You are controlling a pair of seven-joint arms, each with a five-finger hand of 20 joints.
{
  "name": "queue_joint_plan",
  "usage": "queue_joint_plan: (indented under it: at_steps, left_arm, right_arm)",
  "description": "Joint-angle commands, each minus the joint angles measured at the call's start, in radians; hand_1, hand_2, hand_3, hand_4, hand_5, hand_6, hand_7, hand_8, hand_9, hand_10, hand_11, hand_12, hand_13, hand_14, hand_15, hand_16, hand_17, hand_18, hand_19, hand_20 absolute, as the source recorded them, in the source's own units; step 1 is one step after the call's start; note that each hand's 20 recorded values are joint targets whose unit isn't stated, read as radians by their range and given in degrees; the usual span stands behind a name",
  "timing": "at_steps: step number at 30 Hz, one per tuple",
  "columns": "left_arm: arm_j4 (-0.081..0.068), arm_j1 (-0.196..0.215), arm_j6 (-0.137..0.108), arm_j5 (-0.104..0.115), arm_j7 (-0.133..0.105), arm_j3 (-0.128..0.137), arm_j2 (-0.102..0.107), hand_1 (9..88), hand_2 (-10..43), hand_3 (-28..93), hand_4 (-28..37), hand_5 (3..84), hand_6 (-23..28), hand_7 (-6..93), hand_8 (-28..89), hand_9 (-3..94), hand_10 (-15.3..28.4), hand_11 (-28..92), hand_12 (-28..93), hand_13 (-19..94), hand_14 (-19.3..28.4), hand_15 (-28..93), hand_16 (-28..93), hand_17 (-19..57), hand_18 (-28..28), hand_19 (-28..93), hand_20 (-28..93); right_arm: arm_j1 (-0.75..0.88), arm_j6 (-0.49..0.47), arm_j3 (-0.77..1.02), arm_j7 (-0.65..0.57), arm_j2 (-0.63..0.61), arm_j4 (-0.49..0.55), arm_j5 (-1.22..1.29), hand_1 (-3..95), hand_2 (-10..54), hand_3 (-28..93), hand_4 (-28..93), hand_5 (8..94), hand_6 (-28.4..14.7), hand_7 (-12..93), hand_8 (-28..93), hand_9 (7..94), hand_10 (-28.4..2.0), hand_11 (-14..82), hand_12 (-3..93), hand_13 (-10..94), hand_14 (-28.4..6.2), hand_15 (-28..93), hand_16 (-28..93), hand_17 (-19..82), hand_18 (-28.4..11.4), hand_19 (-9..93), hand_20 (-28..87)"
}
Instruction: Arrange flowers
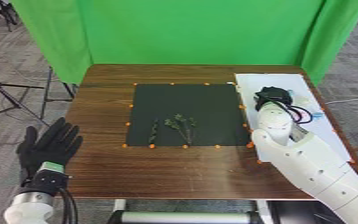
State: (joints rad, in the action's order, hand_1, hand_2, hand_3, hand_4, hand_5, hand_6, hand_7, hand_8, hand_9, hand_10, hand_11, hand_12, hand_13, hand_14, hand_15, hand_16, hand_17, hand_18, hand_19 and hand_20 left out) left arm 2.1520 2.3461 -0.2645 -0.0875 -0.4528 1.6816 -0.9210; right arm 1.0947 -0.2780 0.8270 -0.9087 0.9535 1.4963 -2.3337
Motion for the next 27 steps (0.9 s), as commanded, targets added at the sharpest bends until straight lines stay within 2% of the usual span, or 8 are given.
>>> queue_joint_plan:
  at_steps: [1,8,13,19,22,23,25,27]
  left_arm:
    - [0.003,0.002,0.003,-0.009,0.012,-0.003,-0.004,24.7,10.6,71,-28.3,39.1,8.5,18.4,-10,32.3,15.1,25,11,21,14.6,39,-9,-5.4,10.6,31,8]
    - [0.005,0.009,0.003,-0.007,0.008,-0.001,-0.002,24.6,10.6,71,-28.3,39.0,8.4,18.5,-10,32.1,15.1,25,11,21,14.4,39,-9,-5.4,10.6,31,8]
    - [0.005,0.010,0.006,-0.019,0.028,0.000,-0.007,24.7,10.6,71,-28.3,39.1,8.4,18.3,-10,32.1,15.1,25,11,21,14.4,39,-9,-5.4,10.6,31,8]
    - [0.006,0.019,0.013,-0.017,0.028,0.001,-0.009,24.7,11.2,71,-28.3,39.0,8.3,18.2,-11,31.9,14.9,24,11,21,14.4,39,-9,-5.5,10.7,31,8]
    - [0.009,0.024,0.010,-0.016,0.022,0.004,-0.007,24.6,11.1,71,-28.3,39.0,8.3,18.2,-11,31.9,14.7,24,11,21,14.4,39,-9,-5.7,10.9,31,8]
    - [0.007,0.025,0.013,-0.018,0.028,0.008,-0.009,24.6,11.1,71,-28.3,38.9,8.3,18.1,-10,31.9,14.7,24,11,21,14.4,39,-9,-5.7,11.0,32,8]
    - [0.012,0.036,0.005,-0.016,0.021,0.015,-0.003,24.6,11.1,71,-28.3,38.9,8.3,18.1,-10,31.9,14.8,24,11,21,14.4,39,-9,-5.8,11.1,32,8]
    - [0.009,0.030,0.002,-0.008,0.023,0.010,-0.004,24.5,11.1,71,-28.3,38.9,8.3,18.1,-10,32.0,14.8,24,11,21,14.4,39,-9,-5.8,11.1,32,8]
  right_arm:
    - [0.054,0.040,-0.031,0.019,0.003,-0.029,-0.029,60.3,-9.5,65,-28,83.1,-3.0,20,13,90.0,-9.5,27.4,45.5,84,-7.7,66,40,55,-22.8,93,49]
    - [0.077,0.144,-0.016,0.009,-0.027,0.038,-0.077,60.1,-9.5,70,-28,83.4,-3.1,22,20,90.6,-9.5,29.4,45.2,85,-7.0,65,40,56,-22.5,93,49]
    - [0.094,0.237,-0.011,-0.001,-0.051,0.093,-0.134,58.3,-9.5,73,-28,82.7,-2.8,24,24,89.9,-9.9,32.5,45.4,87,-6.5,65,40,58,-22.6,93,50]
    - [0.117,0.320,-0.001,-0.003,-0.069,0.167,-0.190,58.0,-9.5,74,-28,82.9,-3.4,24,26,89.2,-10.5,36.3,45.0,88,-6.1,65,39,59,-22.5,93,51]
    - [0.135,0.299,0.018,-0.004,-0.075,0.232,-0.171,58.1,-9.5,74,-28,82.8,-3.5,24,26,89.1,-10.5,36.7,44.6,88,-6.1,65,40,59,-22.5,93,51]
    - [0.149,0.279,0.031,-0.005,-0.073,0.259,-0.161,57.8,-9.5,74,-27,82.7,-3.4,24,26,88.9,-10.5,36.9,44.6,88,-6.0,65,40,59,-22.5,93,51]
    - [0.183,0.188,0.095,-0.006,-0.021,0.313,-0.095,57.0,-9.5,75,-25,82.7,-3.5,24,26,88.9,-10.6,36.9,44.5,88,-6.1,65,40,59,-22.6,93,51]
    - [0.190,0.169,0.109,-0.026,0.014,0.346,-0.055,56.4,-9.5,75,-23,82.7,-3.6,24,26,88.9,-10.9,36.7,44.5,87,-6.4,65,40,59,-22.9,93,51]
